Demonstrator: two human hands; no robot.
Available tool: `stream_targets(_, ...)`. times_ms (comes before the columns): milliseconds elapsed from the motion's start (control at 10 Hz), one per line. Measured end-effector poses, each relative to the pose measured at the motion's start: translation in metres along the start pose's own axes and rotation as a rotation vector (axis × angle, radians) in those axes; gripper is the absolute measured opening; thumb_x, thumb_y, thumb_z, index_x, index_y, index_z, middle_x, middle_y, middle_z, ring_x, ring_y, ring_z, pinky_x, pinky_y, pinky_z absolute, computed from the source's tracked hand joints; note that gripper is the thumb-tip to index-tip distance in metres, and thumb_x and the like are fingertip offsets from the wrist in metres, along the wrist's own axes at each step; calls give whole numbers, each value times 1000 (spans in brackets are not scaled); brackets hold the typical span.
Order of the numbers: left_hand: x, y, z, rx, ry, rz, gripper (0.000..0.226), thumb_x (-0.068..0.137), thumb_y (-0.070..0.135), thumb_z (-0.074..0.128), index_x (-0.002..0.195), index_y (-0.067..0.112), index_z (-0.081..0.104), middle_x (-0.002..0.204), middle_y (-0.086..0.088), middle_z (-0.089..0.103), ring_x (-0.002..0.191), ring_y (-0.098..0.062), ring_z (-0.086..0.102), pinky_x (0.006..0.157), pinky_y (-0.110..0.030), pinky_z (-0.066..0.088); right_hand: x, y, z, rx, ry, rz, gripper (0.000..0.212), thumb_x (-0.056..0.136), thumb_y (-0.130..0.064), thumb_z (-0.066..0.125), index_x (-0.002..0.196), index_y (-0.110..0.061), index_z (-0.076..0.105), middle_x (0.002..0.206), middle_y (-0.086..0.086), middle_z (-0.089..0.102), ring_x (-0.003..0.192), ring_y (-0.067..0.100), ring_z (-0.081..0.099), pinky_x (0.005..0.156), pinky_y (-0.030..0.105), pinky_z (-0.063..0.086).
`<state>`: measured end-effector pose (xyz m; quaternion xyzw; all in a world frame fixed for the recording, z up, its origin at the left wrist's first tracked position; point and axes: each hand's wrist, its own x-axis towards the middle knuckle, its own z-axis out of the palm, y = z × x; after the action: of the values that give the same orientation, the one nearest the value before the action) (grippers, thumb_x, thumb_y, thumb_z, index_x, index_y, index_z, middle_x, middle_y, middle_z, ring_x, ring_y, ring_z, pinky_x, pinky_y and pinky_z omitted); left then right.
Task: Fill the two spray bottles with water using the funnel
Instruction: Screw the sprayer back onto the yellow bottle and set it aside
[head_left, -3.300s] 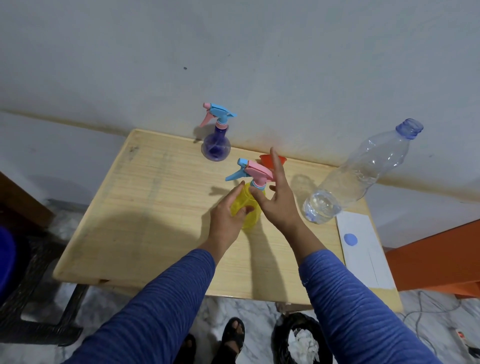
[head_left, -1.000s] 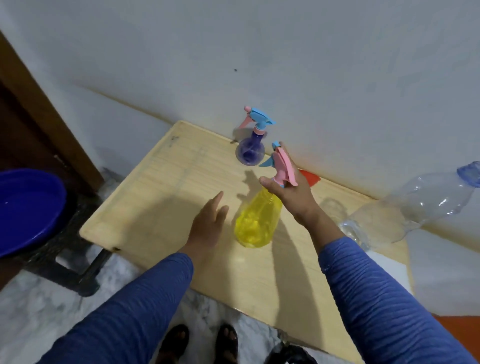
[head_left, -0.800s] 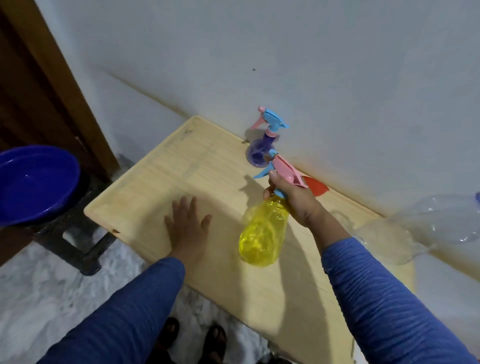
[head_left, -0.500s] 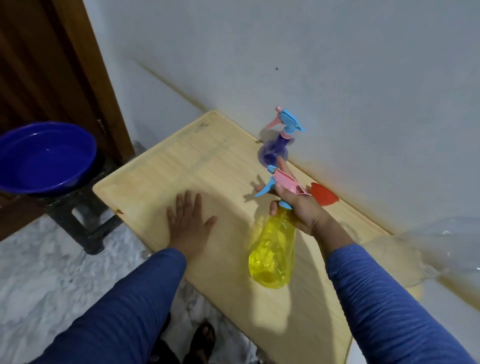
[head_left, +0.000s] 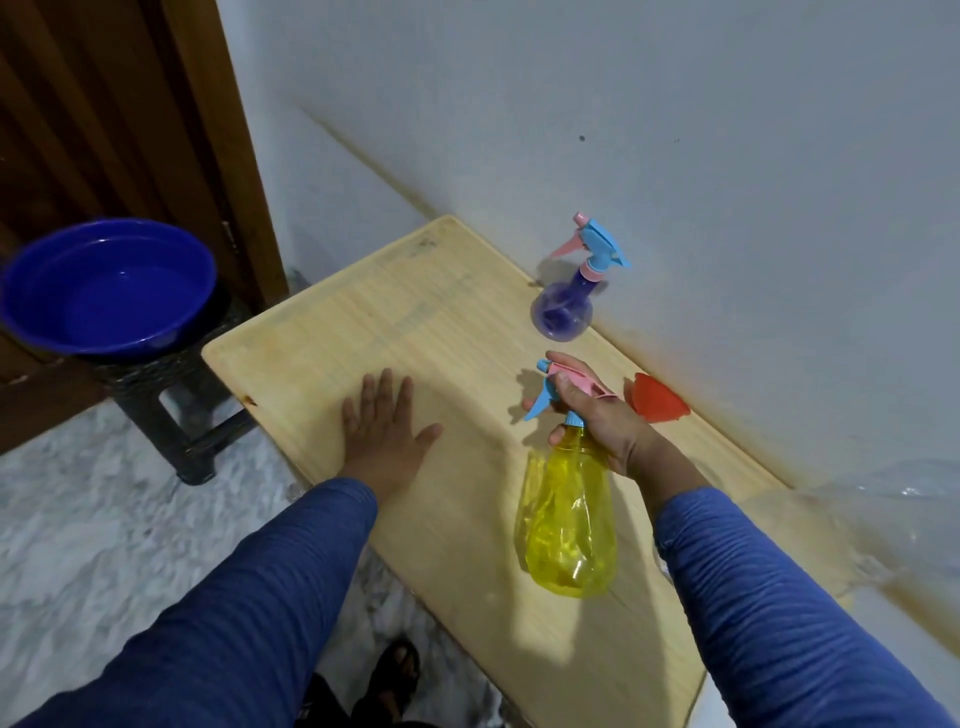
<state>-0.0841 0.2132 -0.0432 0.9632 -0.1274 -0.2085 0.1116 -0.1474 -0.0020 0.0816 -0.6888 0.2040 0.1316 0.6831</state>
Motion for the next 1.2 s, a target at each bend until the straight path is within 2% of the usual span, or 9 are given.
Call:
stream_targets(100, 0, 0, 1, -2, -3, -5, 77, 92, 62, 16, 145, 20, -20, 153, -6, -29, 140, -25, -28, 112, -48, -15, 0, 5, -5, 35, 14, 28, 36, 99, -22, 42, 135, -20, 42, 107, 17, 60, 54, 6, 66, 43, 21, 51)
stream_targets(400, 2, 0, 1, 3, -12, -5, 77, 92, 62, 17, 145, 21, -21, 153, -5, -30, 140, -25, -29, 112, -48, -15, 1, 10, -12, 5, 71, 56, 31, 98, -23, 46, 129, -18, 48, 76, 9, 67, 47, 10, 64, 42, 20, 51)
stream_targets(600, 2, 0, 2, 3, -7, -5, 77, 92, 63, 16, 145, 21, -21, 153, -6, -30, 140, -25, -29, 112, -48, -15, 6, 12, -16, -108, 112, 0, 33, 97, -27, 49, 129, -21, 49, 90, 18, 64, 53, 12, 64, 46, 23, 51)
stream_targets(700, 2, 0, 2, 7, -8, -6, 78, 91, 63, 16, 145, 21, -21, 152, -6, -30, 140, -25, -29, 112, -48, -16, 5, 10, -16, -153, 117, -36, 27, 96, -27, 51, 122, -29, 54, 111, 14, 61, 81, 17, 65, 50, 25, 54)
stream_targets(800, 3, -1, 2, 8, -14, -2, 78, 91, 63, 17, 145, 20, -21, 152, -6, -30, 140, -25, -29, 112, -48, -15, 2, 6, -16, -176, 133, -78, 27, 95, -31, 52, 121, -37, 53, 116, 14, 63, 81, 24, 66, 55, 28, 56)
stream_targets(900, 2, 1, 1, -18, 2, -10, 77, 93, 60, 20, 147, 18, -16, 154, -8, -27, 141, -27, -26, 114, -51, -12, -2, 0, -14, -198, 187, -220, 34, 94, -30, 53, 128, -38, 50, 121, 7, 63, 96, 23, 68, 74, 38, 59)
stream_targets(1000, -1, 15, -7, -104, 54, 64, 72, 94, 58, 23, 149, 21, -4, 158, -5, -14, 143, -26, -19, 114, -52, -6, -6, -9, -7, -137, 195, -394, 46, 96, -16, 50, 139, -26, 40, 130, 11, 56, 104, 23, 65, 65, 30, 58)
stream_targets(1100, -6, 39, -15, -409, 22, 380, 93, 76, 80, 21, 149, 22, 13, 158, 0, 7, 146, -21, -5, 117, -42, 5, -14, -15, 4, -99, 203, -487, 53, 95, -7, 49, 142, -23, 30, 132, 10, 53, 98, 16, 66, 67, 18, 53)
stream_targets(1200, -17, 61, -22, -657, -93, 571, 109, 61, 92, 19, 147, 25, 19, 153, 11, 20, 143, -9, 6, 111, -22, 13, -20, -12, 13, -153, 254, -500, 62, 88, -16, 58, 144, -17, 30, 114, -4, 59, 88, -9, 63, 72, 6, 46)
